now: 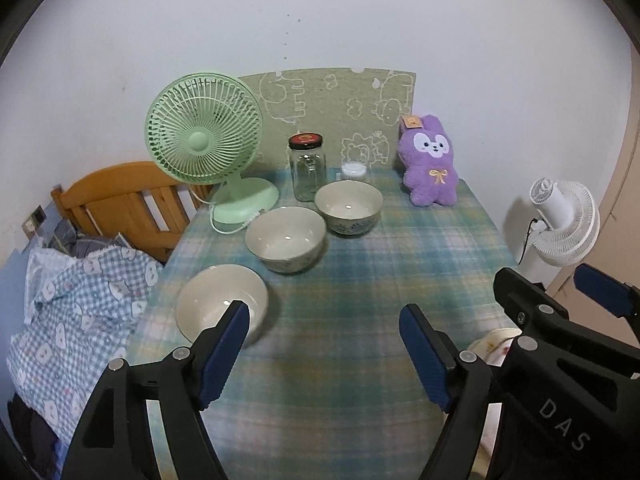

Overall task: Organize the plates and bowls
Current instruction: 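Open both grippers and withdraw from the plate stack, then move both grippers toward the rim of the beige plate by the bowls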

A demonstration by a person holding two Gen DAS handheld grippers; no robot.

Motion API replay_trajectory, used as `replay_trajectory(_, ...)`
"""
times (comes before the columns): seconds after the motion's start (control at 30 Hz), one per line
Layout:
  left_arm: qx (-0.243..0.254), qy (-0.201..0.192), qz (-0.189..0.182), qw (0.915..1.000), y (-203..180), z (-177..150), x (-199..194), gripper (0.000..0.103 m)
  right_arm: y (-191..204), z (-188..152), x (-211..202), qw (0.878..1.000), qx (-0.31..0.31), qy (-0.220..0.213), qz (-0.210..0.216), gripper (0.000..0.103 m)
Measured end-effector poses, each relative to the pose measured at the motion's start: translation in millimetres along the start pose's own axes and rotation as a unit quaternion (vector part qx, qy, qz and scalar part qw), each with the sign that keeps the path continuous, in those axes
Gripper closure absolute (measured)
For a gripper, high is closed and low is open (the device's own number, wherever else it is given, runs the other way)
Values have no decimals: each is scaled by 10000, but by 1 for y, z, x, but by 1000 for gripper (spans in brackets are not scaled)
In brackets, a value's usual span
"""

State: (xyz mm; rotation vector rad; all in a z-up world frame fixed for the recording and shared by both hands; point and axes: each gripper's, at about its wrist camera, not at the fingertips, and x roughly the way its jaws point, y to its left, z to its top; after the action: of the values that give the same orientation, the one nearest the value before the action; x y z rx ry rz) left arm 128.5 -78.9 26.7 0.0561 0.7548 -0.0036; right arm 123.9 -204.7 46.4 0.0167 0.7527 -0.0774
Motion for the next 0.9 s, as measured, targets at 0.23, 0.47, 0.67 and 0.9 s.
replay_trajectory(0.23,214,134,-142,9996,30,7,20,24,39,5,9,9997,22,-27,-222,24)
replay_trajectory(0.47,309,244,-370,9985,57,8,39,24,73,5,24,9998,143,113,-101,23)
replay_trajectory(0.67,375,225,-539,9976,80,7,54,25,102,3,42,9997,162,200,-50,23)
replay_trajectory(0.9,298,343,-450,9980,105,5,74,25,131,2,64,9993,172,334,-54,23)
